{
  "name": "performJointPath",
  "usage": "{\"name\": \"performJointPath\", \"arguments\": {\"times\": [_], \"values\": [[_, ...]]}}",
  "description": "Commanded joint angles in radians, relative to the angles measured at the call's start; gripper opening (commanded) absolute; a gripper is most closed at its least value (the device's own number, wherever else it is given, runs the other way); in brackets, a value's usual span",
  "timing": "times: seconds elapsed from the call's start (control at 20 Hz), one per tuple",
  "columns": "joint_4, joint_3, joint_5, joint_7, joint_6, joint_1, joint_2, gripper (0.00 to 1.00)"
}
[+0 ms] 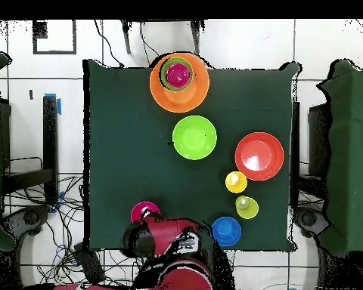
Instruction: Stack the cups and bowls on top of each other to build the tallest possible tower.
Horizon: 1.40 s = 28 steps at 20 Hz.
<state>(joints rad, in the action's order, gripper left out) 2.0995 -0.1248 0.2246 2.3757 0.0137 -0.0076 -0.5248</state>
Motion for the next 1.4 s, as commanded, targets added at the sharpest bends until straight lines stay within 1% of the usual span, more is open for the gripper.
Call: {"name": "performJointPath", "arguments": {"times": [0.05,0.15,0.3,0.4,0.65,0.75,0.8,0.85,1.05,1.2,1.4], "values": [[-0.068,0.178,-0.003,0.090,-0.091,-0.061,0.036,1.00],[-0.070,0.183,-0.001,0.083,-0.082,-0.071,0.037,1.00],[-0.080,0.175,-0.012,0.076,-0.049,-0.066,0.041,1.00],[-0.083,0.182,-0.012,0.075,-0.052,-0.070,0.045,1.00],[-0.051,0.216,-0.025,0.079,-0.007,-0.094,0.015,1.00],[-0.054,0.216,-0.025,0.079,-0.005,-0.094,0.018,1.00],[-0.058,0.205,-0.027,0.079,-0.002,-0.084,0.019,1.00],[-0.066,0.188,-0.028,0.077,0.002,-0.070,0.020,0.00],[-0.083,0.147,-0.036,0.082,-0.001,-0.031,0.023,0.00],[-0.090,0.132,-0.040,0.083,0.002,-0.015,0.023,0.00],[-0.106,0.094,-0.051,0.084,0.025,0.018,0.015,0.00]]}}
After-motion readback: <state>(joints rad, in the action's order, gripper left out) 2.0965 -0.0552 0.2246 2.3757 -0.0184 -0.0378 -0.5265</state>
